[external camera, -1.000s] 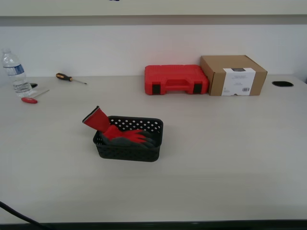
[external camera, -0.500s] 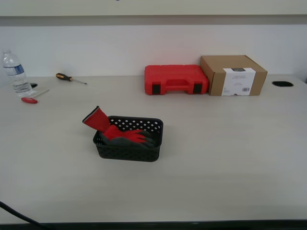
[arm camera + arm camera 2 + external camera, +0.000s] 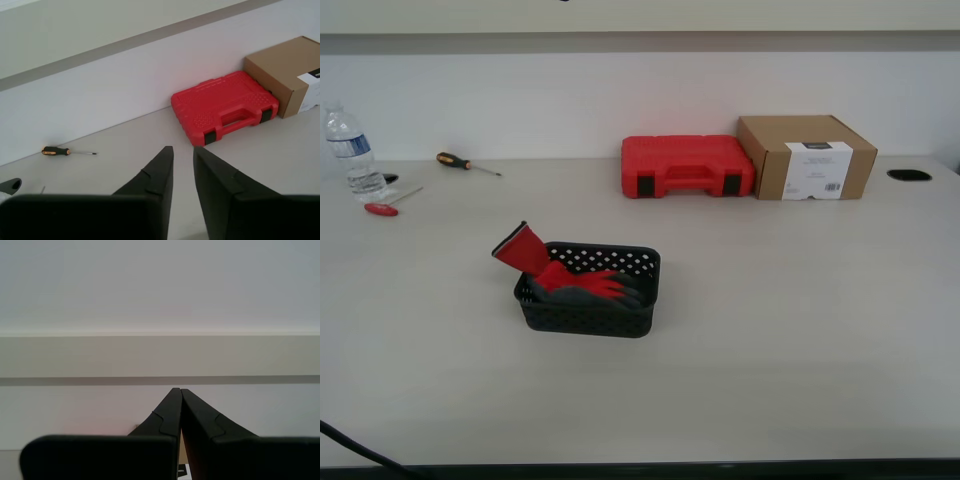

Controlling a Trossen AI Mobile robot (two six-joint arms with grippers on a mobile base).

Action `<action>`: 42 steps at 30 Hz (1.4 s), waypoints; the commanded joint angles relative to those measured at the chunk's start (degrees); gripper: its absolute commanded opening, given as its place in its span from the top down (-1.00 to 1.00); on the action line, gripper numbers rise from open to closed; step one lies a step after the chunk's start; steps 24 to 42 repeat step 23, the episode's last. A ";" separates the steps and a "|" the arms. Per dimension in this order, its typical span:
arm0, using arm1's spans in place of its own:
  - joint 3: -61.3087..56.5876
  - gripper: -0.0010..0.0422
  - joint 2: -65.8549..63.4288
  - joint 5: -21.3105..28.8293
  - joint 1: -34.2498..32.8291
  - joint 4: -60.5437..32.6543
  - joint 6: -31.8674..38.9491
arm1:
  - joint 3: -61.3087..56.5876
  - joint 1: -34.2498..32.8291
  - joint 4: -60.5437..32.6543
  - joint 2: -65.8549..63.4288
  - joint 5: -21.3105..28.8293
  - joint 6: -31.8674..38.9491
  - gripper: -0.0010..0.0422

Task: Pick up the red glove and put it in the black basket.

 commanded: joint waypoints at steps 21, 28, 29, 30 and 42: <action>0.11 0.95 0.02 0.00 0.02 0.22 0.15 | 0.04 -0.02 0.17 0.00 0.07 0.04 -0.10; 0.11 0.95 0.02 0.00 0.02 0.22 0.15 | 0.04 -0.02 0.17 0.00 0.07 0.07 -0.85; 0.11 0.95 0.02 0.00 0.02 0.22 0.15 | 0.04 -0.02 0.17 0.00 0.07 0.07 -0.85; 0.11 0.95 0.02 0.00 0.02 0.22 0.15 | 0.04 -0.02 0.17 0.00 0.07 0.07 -0.85; 0.11 0.95 0.02 0.00 0.02 0.22 0.15 | 0.04 -0.02 0.17 0.00 0.07 0.07 -0.85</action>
